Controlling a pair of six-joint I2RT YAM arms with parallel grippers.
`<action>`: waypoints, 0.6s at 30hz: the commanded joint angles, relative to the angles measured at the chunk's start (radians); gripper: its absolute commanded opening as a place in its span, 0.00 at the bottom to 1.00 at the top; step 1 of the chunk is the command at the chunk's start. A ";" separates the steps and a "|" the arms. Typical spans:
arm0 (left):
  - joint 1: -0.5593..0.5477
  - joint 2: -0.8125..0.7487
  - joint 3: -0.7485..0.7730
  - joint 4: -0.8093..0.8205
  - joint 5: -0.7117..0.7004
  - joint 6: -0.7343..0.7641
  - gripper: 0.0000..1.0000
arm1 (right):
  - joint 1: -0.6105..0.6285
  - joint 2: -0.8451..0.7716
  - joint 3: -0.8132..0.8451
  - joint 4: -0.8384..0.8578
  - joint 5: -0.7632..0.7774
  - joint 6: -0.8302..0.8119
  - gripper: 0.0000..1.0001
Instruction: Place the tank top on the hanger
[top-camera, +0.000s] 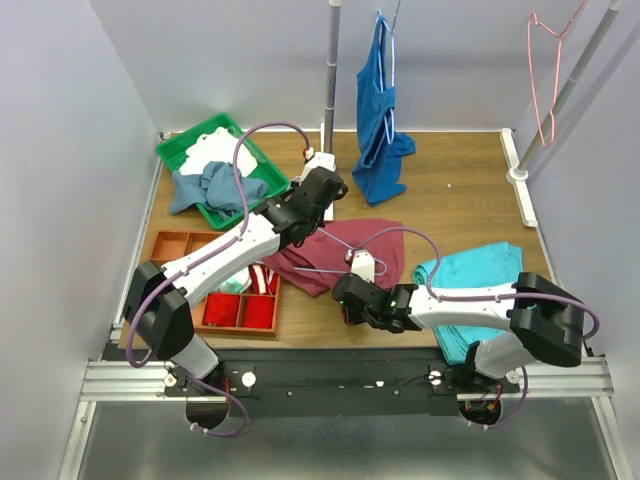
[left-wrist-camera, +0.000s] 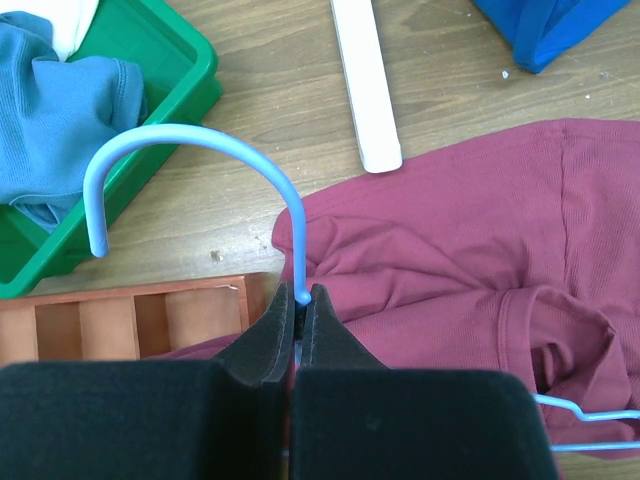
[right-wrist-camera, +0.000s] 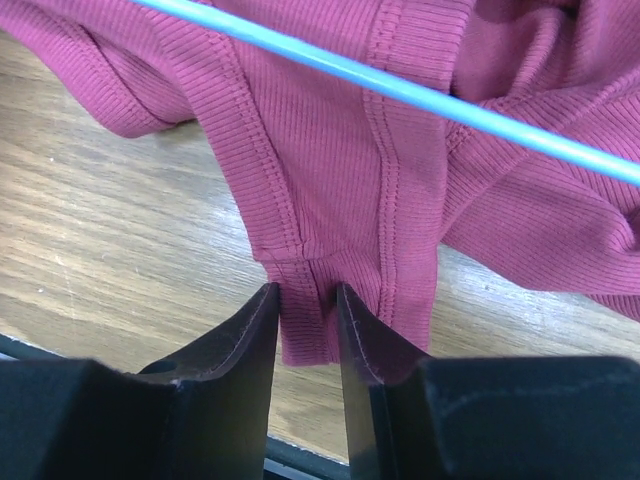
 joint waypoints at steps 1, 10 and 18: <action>0.005 -0.048 -0.010 0.013 -0.002 0.007 0.00 | 0.006 0.002 0.003 -0.039 0.056 0.039 0.36; 0.010 -0.093 -0.024 0.011 0.009 0.007 0.00 | -0.029 -0.189 -0.041 -0.135 0.156 0.091 0.01; 0.010 -0.168 -0.062 0.027 0.041 -0.008 0.00 | -0.130 -0.321 -0.109 -0.164 0.128 0.079 0.01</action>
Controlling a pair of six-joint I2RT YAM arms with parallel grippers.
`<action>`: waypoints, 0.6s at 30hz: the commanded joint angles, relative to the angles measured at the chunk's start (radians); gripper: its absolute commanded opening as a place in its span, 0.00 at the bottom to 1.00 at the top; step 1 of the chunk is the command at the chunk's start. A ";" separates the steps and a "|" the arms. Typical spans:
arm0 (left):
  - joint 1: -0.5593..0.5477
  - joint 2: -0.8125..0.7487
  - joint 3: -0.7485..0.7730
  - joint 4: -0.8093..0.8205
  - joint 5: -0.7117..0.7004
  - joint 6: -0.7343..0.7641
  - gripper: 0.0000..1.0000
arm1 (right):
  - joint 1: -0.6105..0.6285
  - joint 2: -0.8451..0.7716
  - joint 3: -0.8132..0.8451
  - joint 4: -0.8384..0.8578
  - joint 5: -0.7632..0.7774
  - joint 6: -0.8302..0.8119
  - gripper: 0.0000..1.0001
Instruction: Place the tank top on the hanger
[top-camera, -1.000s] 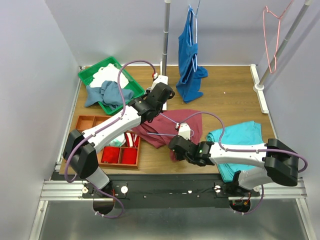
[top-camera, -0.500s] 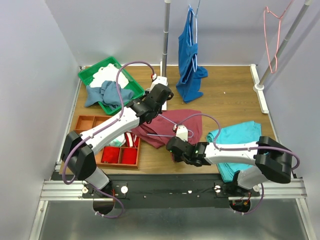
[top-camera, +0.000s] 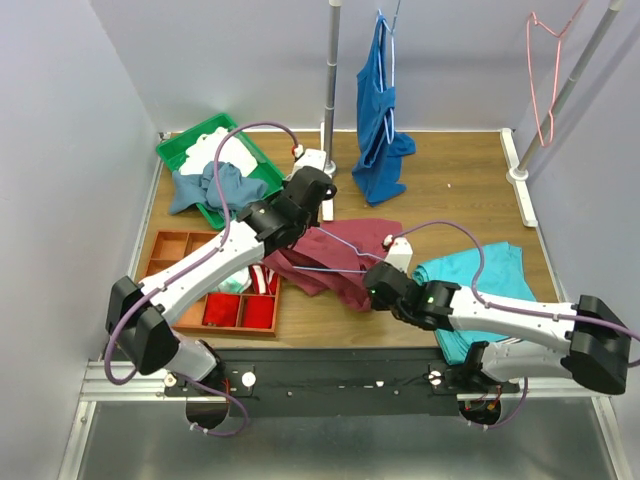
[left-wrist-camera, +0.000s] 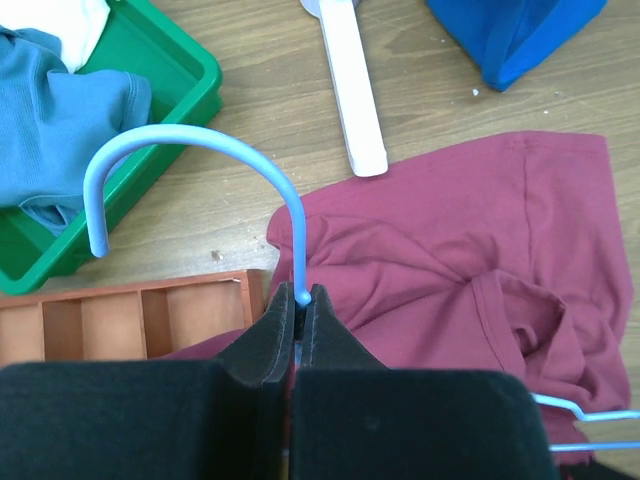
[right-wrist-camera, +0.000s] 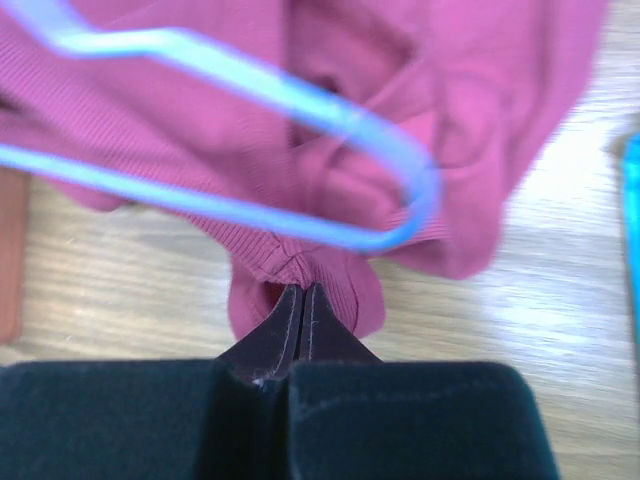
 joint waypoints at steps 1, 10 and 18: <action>0.008 -0.077 -0.043 0.037 0.019 -0.005 0.00 | -0.065 -0.077 -0.049 -0.058 0.017 0.004 0.01; 0.008 -0.168 -0.132 0.073 0.024 0.033 0.00 | -0.167 -0.160 -0.016 -0.101 -0.008 -0.065 0.01; 0.006 -0.221 -0.175 0.083 -0.021 0.058 0.00 | -0.180 -0.182 0.062 -0.176 0.012 -0.103 0.01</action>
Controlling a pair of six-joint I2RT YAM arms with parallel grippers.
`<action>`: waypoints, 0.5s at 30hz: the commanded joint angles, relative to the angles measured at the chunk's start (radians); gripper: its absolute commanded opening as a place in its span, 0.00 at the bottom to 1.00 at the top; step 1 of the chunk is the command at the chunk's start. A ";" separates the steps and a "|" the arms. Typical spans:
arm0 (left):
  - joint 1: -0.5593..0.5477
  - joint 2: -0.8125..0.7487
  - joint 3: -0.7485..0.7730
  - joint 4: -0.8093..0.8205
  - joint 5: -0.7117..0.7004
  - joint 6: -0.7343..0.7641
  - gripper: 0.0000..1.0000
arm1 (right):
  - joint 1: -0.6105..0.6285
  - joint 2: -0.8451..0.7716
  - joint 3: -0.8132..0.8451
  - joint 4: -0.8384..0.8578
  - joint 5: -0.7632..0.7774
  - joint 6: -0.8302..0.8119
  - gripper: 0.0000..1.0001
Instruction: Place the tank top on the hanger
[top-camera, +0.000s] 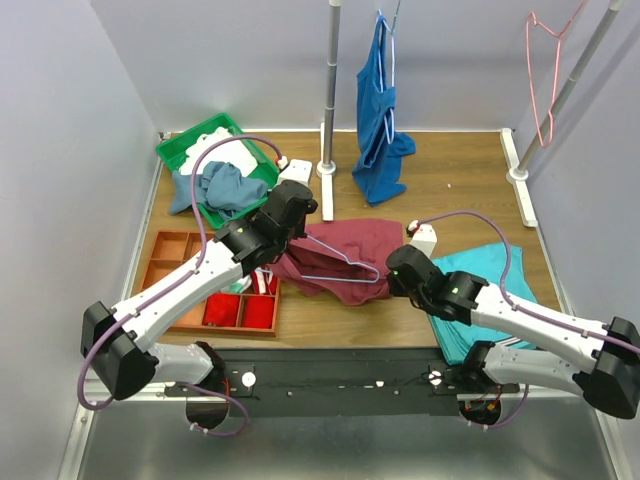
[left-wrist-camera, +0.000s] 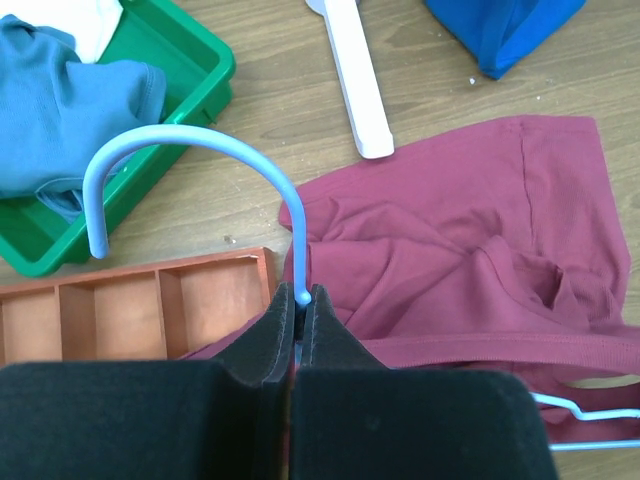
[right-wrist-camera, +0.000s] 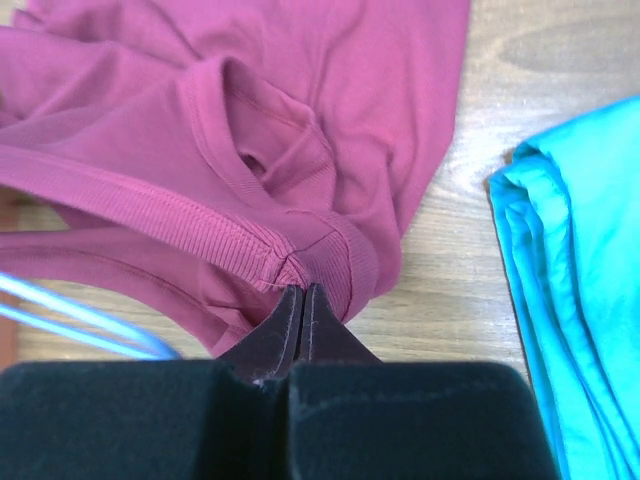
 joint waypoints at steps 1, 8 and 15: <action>0.008 -0.041 -0.019 0.036 -0.044 0.033 0.00 | -0.006 -0.033 0.076 -0.078 0.023 -0.042 0.01; -0.009 -0.037 -0.019 0.056 -0.083 0.037 0.00 | -0.007 -0.033 0.210 -0.145 -0.010 -0.100 0.01; -0.028 -0.005 0.038 0.088 -0.108 0.047 0.00 | -0.007 0.024 0.322 -0.170 -0.072 -0.160 0.01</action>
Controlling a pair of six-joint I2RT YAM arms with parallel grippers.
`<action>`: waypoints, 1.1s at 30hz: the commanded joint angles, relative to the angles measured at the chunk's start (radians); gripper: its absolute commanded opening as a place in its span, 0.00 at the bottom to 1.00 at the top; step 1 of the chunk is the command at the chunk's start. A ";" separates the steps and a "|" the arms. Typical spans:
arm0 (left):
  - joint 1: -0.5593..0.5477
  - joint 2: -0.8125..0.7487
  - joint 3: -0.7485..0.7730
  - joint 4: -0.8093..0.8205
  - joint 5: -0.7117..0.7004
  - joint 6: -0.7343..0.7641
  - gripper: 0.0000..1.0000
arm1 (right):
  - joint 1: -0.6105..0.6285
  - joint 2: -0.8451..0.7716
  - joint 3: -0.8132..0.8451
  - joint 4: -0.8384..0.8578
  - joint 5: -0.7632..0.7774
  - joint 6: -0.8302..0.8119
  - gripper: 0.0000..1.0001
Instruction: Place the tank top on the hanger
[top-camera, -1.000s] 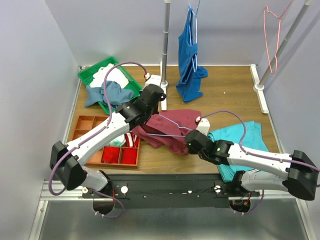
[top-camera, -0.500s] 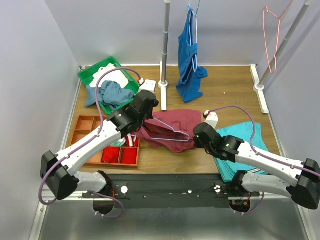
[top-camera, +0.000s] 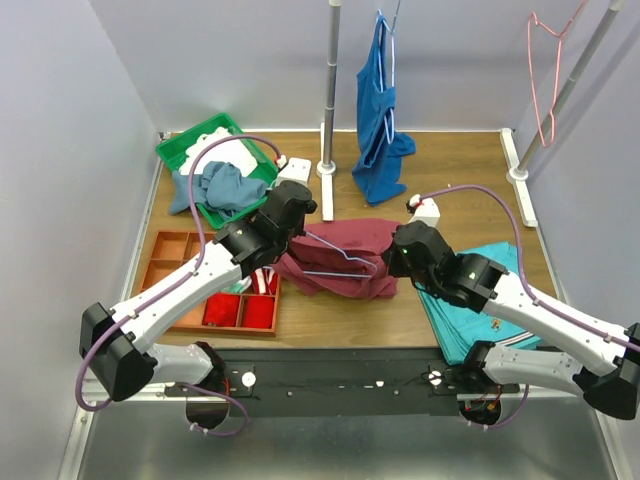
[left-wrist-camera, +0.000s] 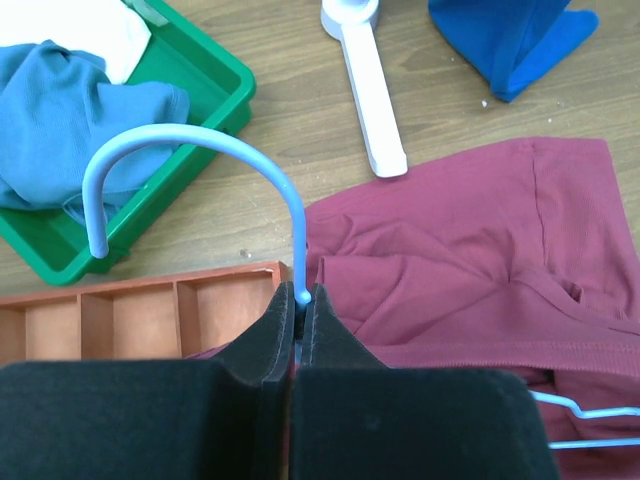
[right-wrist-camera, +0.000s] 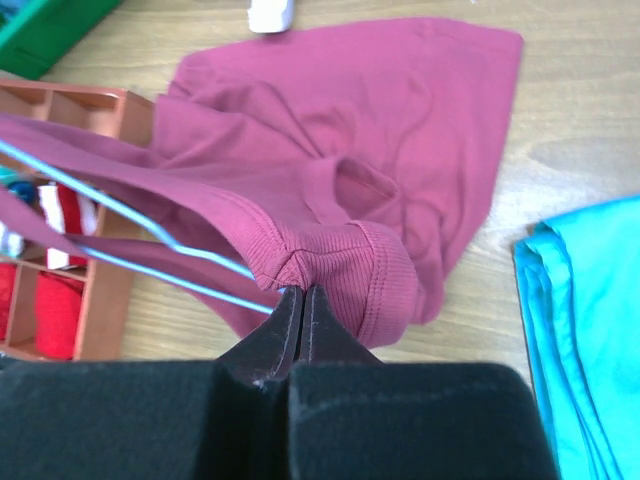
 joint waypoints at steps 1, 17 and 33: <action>-0.022 0.016 0.060 0.063 -0.067 0.026 0.00 | -0.003 0.046 0.085 -0.052 -0.048 -0.069 0.01; -0.096 0.061 0.262 0.170 -0.101 0.131 0.00 | -0.004 0.249 0.581 -0.171 0.107 -0.235 0.01; -0.189 0.200 0.843 0.000 -0.105 0.410 0.00 | -0.004 0.310 0.975 -0.270 0.161 -0.365 0.06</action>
